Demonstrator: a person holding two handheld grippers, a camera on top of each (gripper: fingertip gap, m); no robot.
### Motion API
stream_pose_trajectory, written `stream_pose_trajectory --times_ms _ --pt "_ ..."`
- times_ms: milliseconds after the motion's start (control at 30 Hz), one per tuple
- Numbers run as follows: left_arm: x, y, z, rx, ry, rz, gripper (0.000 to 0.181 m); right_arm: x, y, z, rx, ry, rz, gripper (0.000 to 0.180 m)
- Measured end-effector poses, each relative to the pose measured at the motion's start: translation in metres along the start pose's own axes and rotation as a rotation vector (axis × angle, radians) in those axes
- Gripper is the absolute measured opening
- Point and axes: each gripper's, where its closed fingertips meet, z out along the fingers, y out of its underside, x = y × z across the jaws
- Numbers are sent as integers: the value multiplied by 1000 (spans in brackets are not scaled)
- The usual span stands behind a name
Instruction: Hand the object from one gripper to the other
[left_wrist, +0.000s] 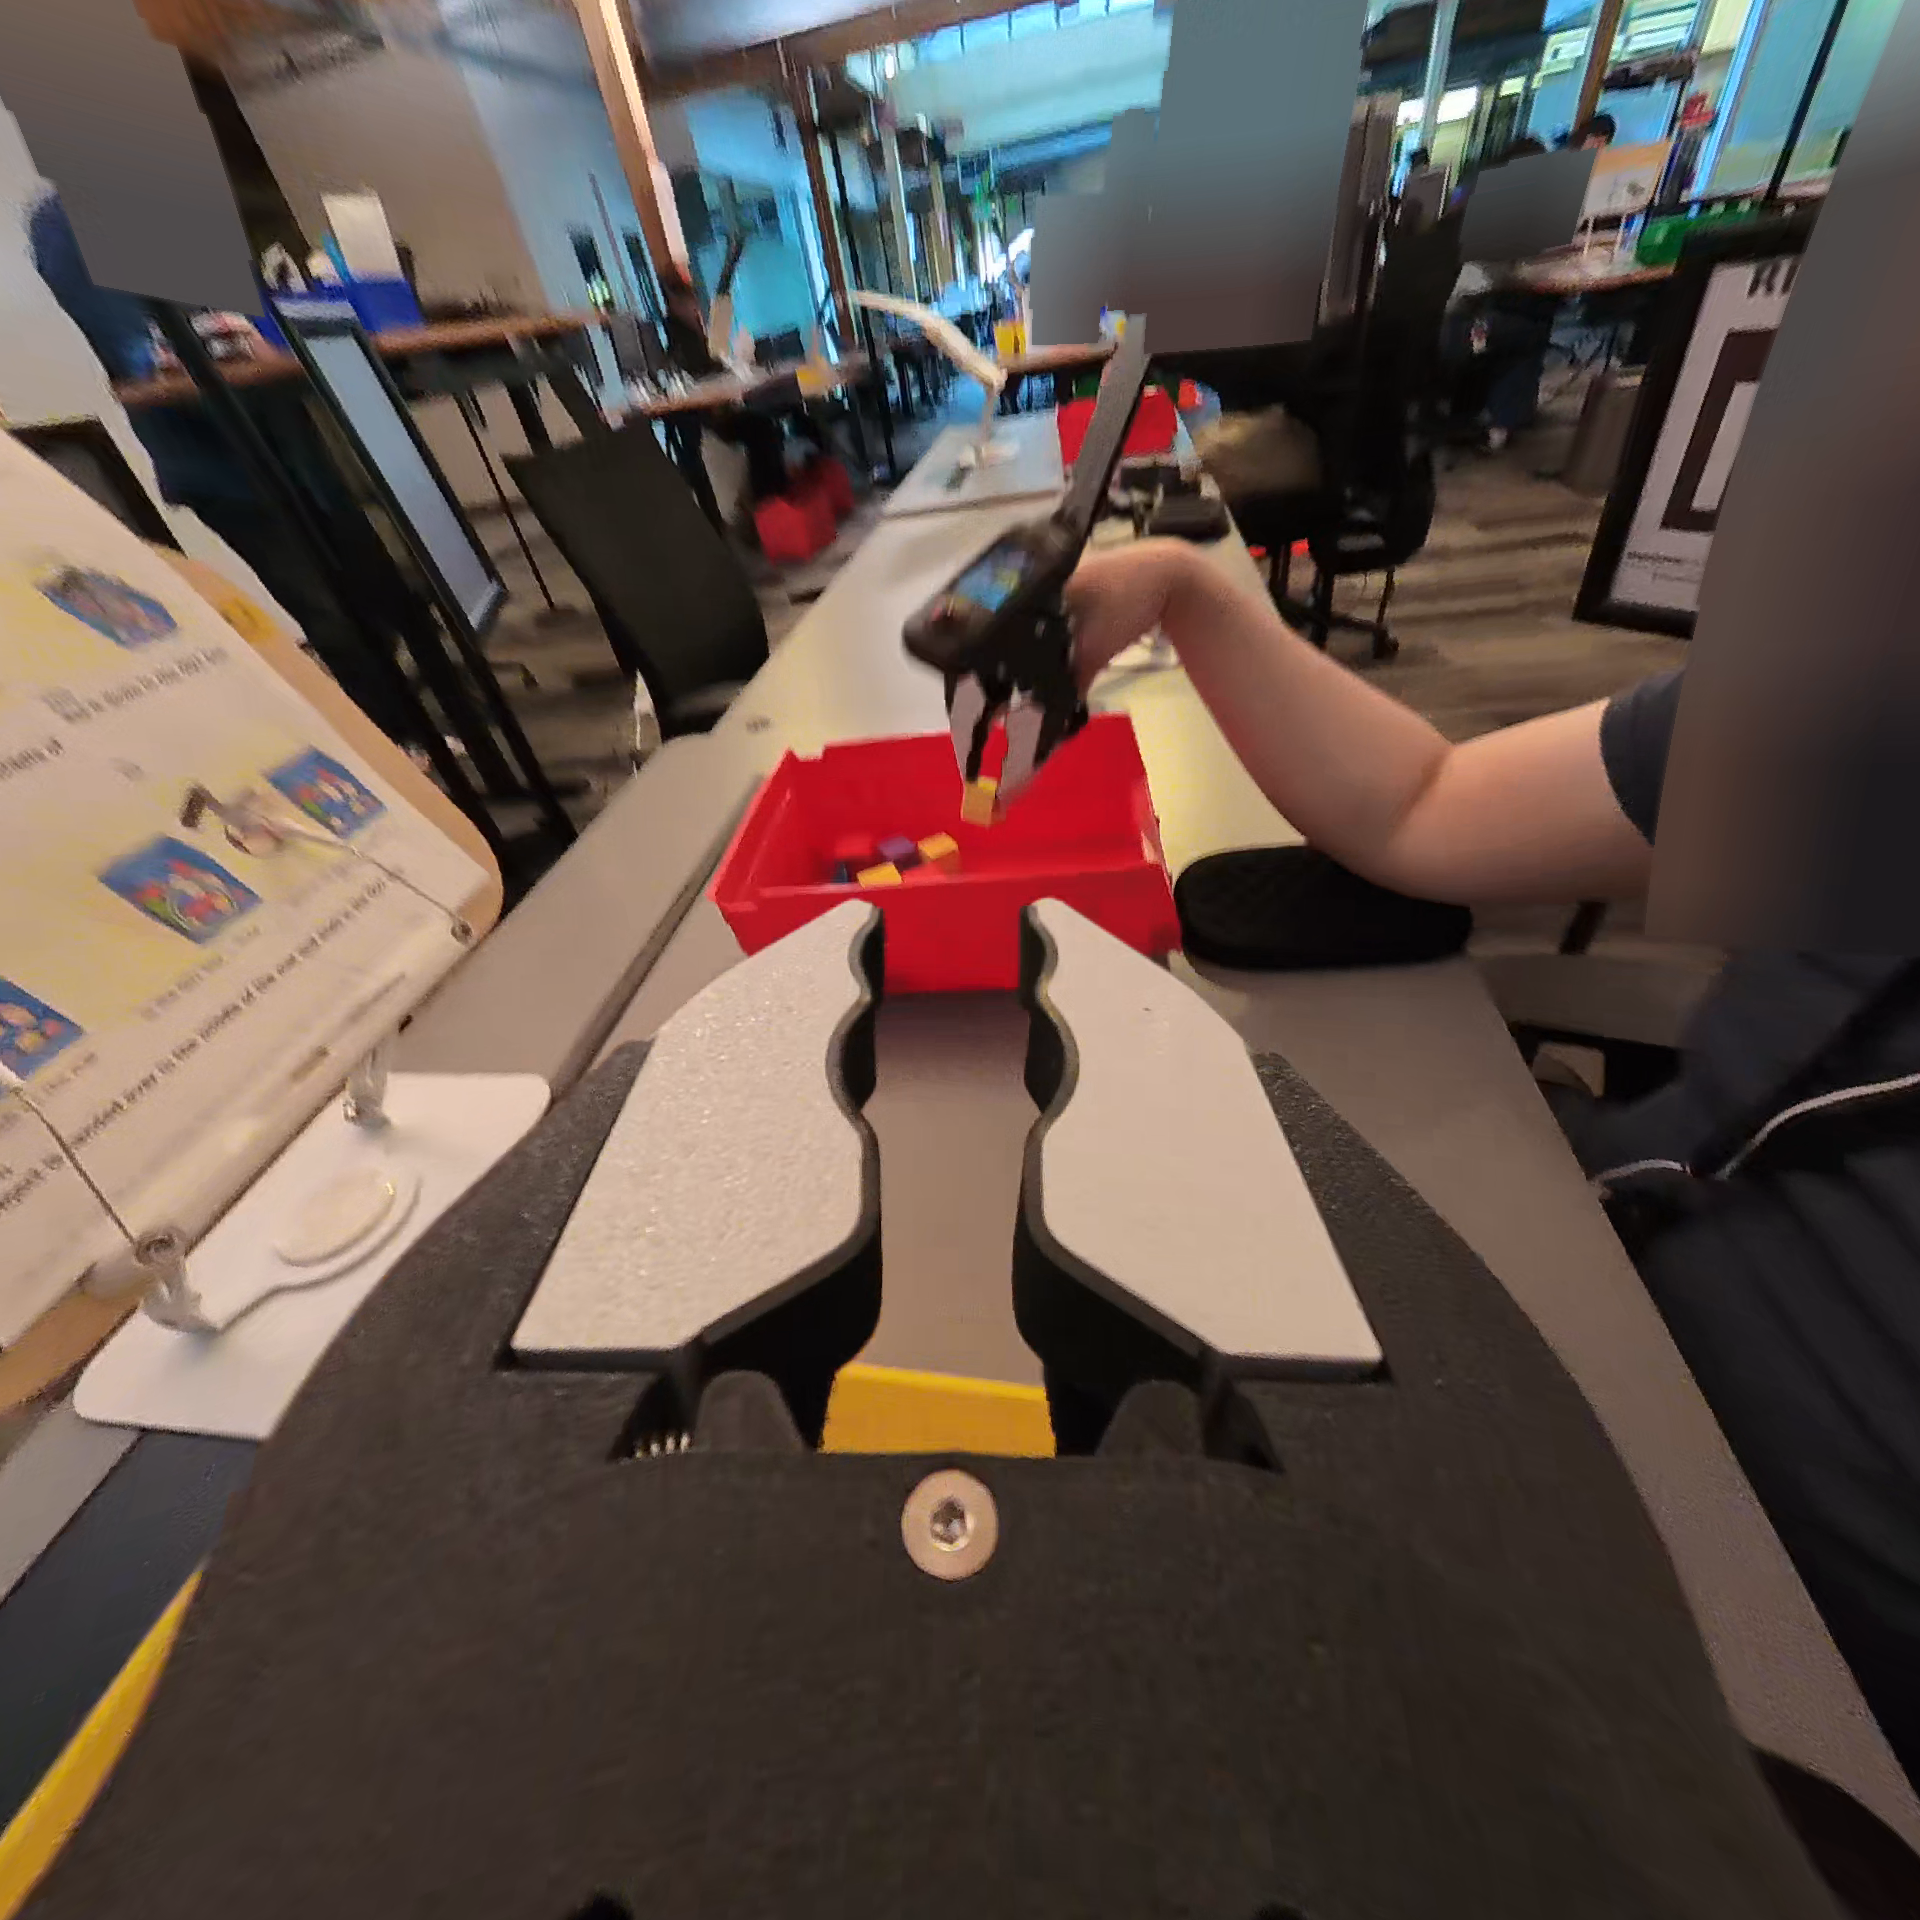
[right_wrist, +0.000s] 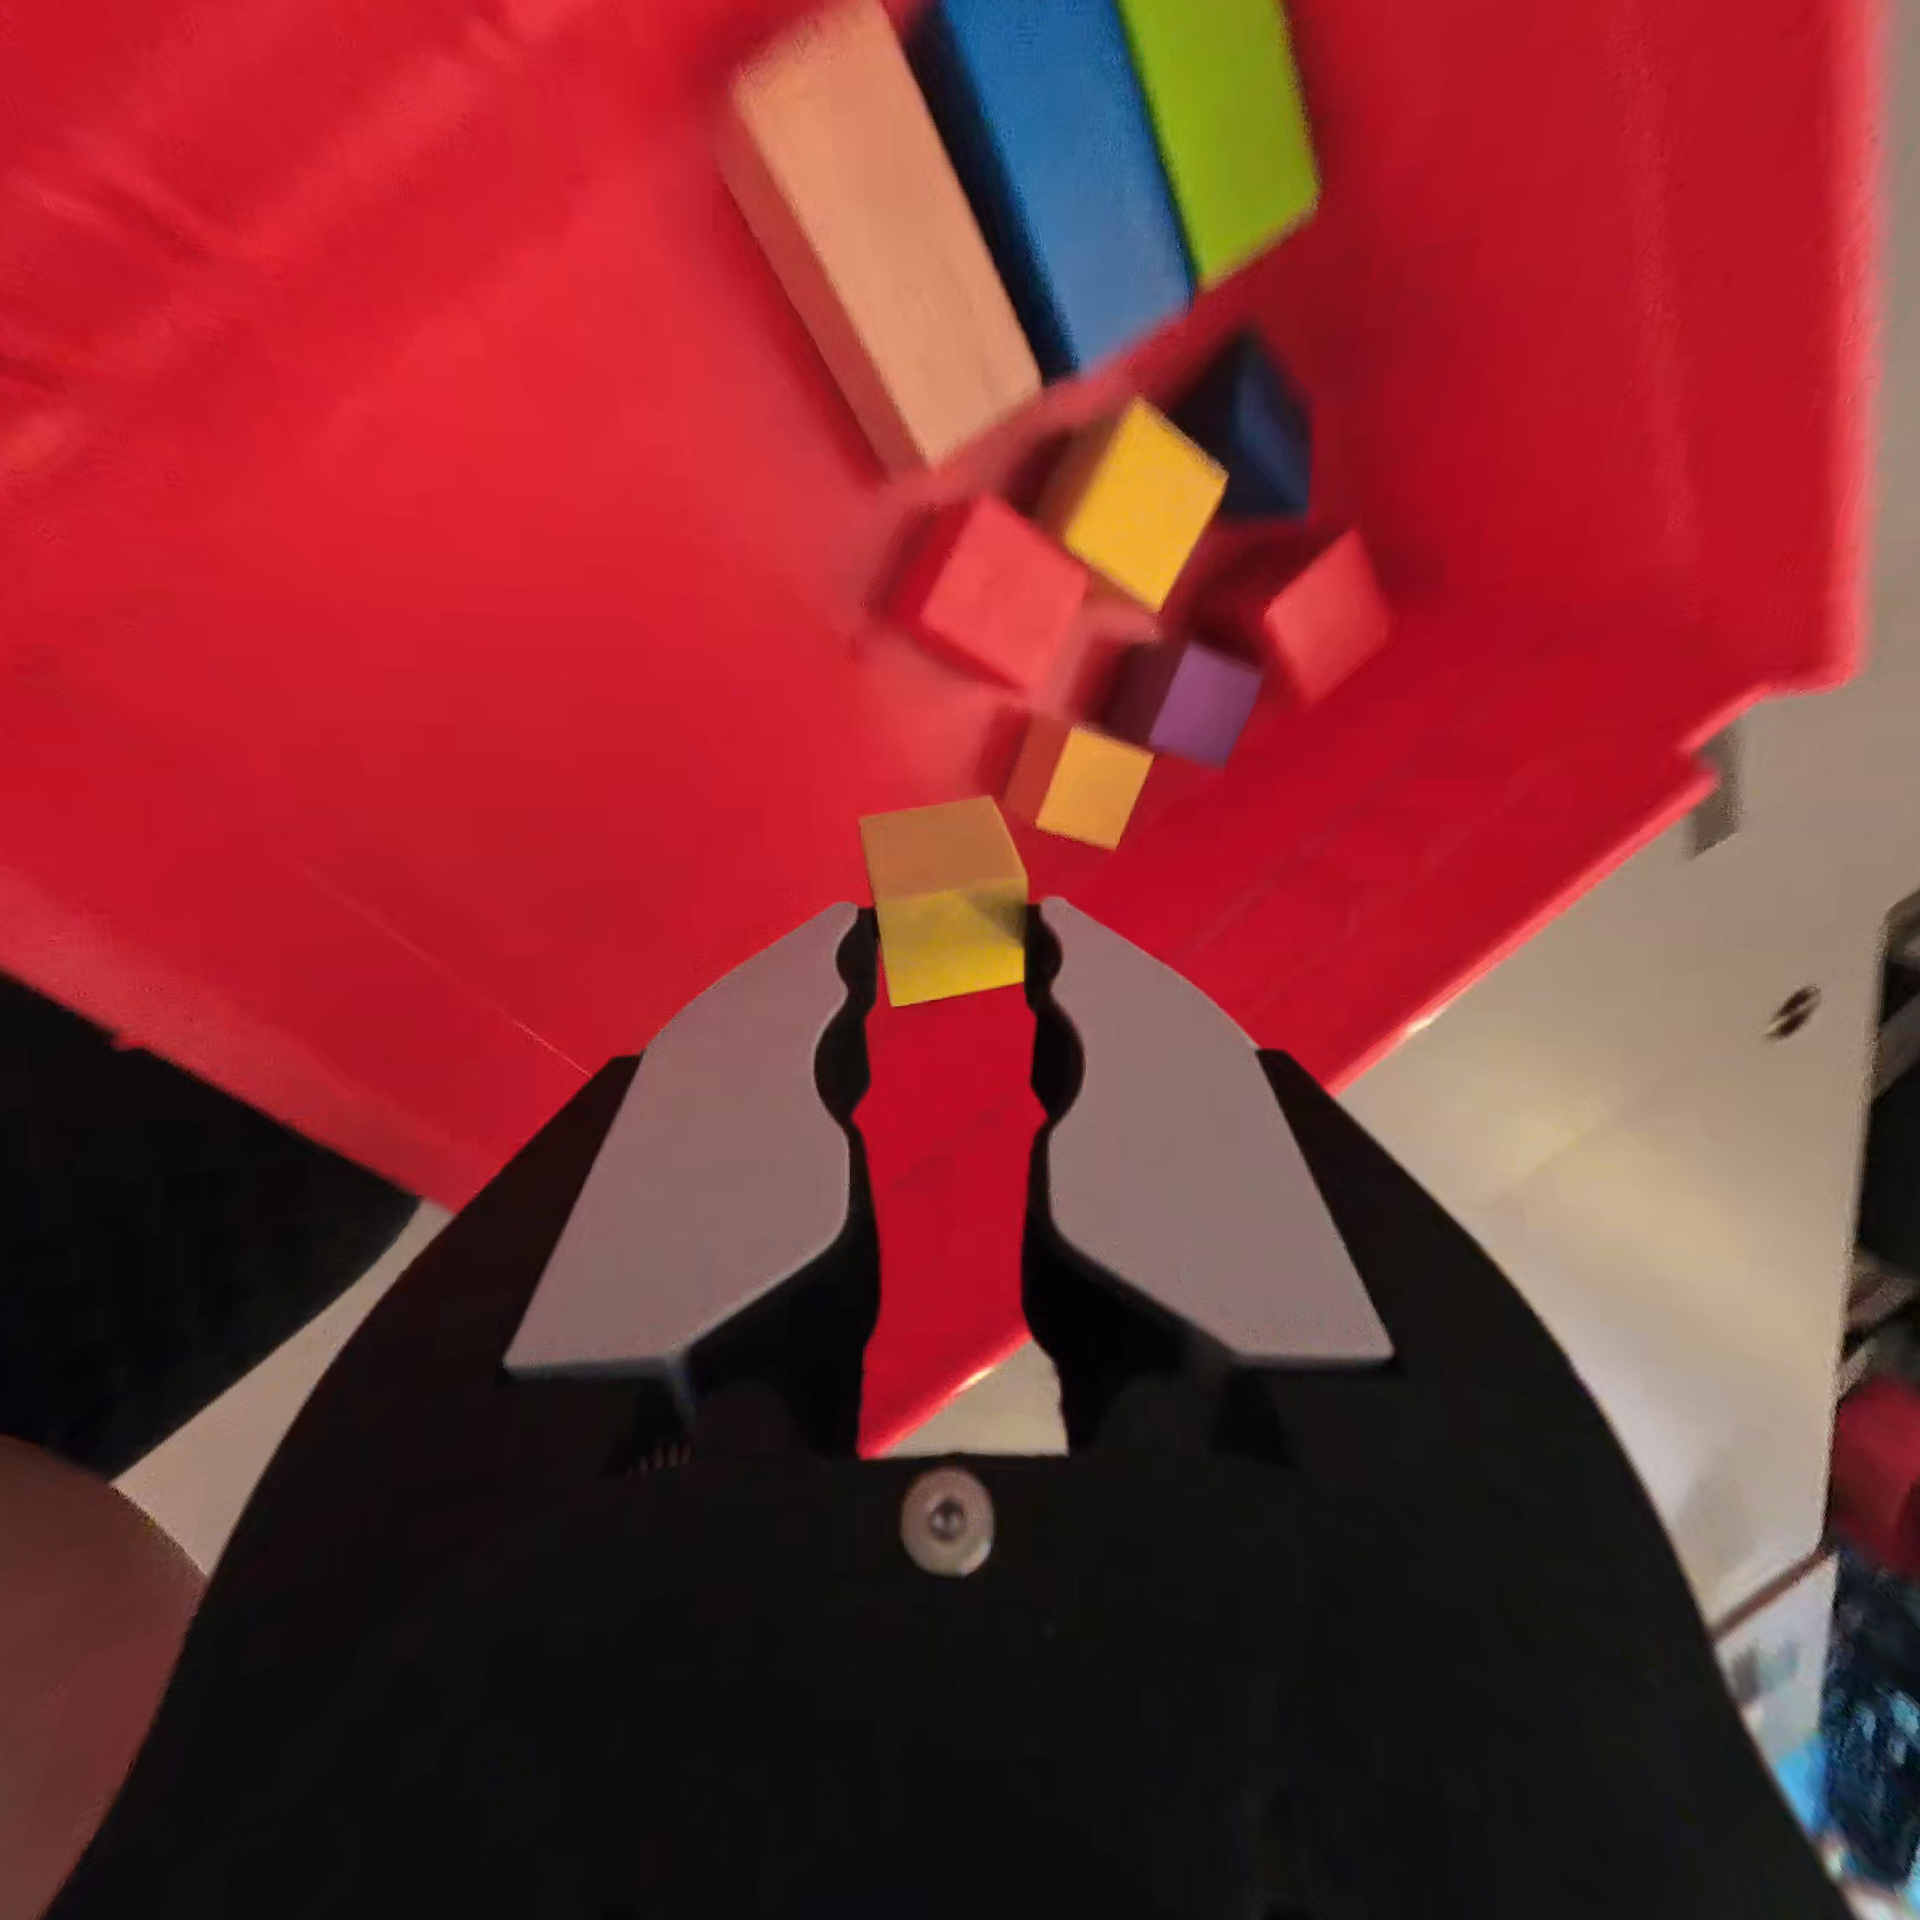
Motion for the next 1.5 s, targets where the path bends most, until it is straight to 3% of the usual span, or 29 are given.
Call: stream_pose_trajectory --times_ms 200,667,967,1200,1333,1500 --pt "2 -19 2 100 12 -45 29 1 27 43 -176 -97 72 28" --pt "-4 -14 4 101 -6 -67 27 1 26 61 -215 -102 64 29" --pt "-30 2 -5 38 -130 -126 29 9 20 49 -156 -64 115 35" --pt "-93 82 -25 -335 -479 -161 30 25 -6 -13 84 110 96 34" --pt "-115 128 -19 -453 -517 -261 29 26 -25 -39 186 186 52 34" --pt "-127 190 -7 -635 -505 -259 29 17 -34 -39 201 170 -5 34"
